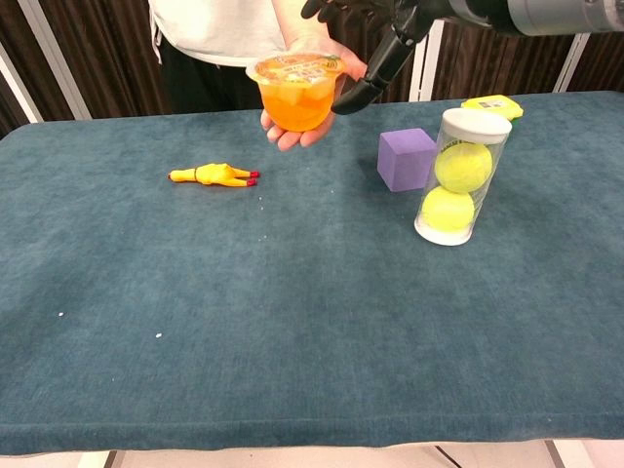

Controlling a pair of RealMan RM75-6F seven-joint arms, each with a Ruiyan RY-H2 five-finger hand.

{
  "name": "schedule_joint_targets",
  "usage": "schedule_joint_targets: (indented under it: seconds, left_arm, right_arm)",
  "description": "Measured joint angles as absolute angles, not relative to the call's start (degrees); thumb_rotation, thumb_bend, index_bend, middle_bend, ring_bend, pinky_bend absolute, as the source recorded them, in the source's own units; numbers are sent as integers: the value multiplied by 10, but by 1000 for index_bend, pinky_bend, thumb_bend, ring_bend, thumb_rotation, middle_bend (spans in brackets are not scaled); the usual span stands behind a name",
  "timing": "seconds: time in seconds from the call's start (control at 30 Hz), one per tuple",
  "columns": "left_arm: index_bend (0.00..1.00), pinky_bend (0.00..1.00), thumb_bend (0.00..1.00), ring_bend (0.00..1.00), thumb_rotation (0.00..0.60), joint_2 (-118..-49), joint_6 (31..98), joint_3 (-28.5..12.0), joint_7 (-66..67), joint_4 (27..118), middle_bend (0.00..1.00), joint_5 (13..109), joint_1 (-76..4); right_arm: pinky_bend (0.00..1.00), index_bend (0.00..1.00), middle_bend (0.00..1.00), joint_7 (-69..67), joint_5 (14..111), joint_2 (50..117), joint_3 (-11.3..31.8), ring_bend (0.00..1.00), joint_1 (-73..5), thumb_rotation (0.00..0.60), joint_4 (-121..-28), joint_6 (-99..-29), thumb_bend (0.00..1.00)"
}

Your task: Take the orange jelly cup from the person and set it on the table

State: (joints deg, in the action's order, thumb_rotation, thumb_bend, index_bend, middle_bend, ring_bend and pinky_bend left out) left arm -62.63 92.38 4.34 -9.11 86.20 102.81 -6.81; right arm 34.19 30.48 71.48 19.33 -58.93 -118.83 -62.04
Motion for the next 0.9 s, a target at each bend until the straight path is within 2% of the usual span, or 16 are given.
schedule_joint_targets:
  seconds: [0.27, 0.53, 0.6, 0.67, 0.73, 0.83, 0.9]
  left_arm:
    - [0, 64, 368, 0, 600, -626, 921, 44, -94, 862, 0, 1028, -71]
    - [0, 64, 368, 0, 600, -627, 924, 46, -91, 861, 0, 1031, -68]
    - [0, 63, 368, 0, 600, -626, 924, 46, -92, 861, 0, 1031, -68]
    - [0, 63, 368, 0, 600, -626, 927, 47, -92, 860, 0, 1032, -67]
    - [0, 64, 368, 0, 600, -626, 930, 47, -93, 860, 0, 1033, -66]
    - [0, 64, 369, 0, 600, -625, 934, 47, -94, 859, 0, 1033, -64]
    - [0, 63, 368, 0, 600, -625, 935, 47, -94, 858, 0, 1034, -63]
  right_arm:
    - [22, 0, 0, 343, 306, 734, 187, 0, -605, 600, -1177, -634, 144]
    - [29, 8, 8, 356, 276, 793, 196, 0, -642, 600, -1133, -653, 144]
    - [81, 65, 73, 359, 271, 810, 200, 15, -651, 600, -1121, -665, 144]
    - [244, 250, 233, 359, 272, 821, 204, 150, -655, 600, -1114, -678, 144]
    - [365, 398, 336, 360, 278, 833, 205, 288, -657, 600, -1108, -695, 144]
    - [484, 537, 442, 369, 288, 851, 202, 423, -659, 600, -1098, -717, 144]
    - [542, 588, 482, 376, 291, 859, 199, 481, -661, 600, -1093, -723, 144]
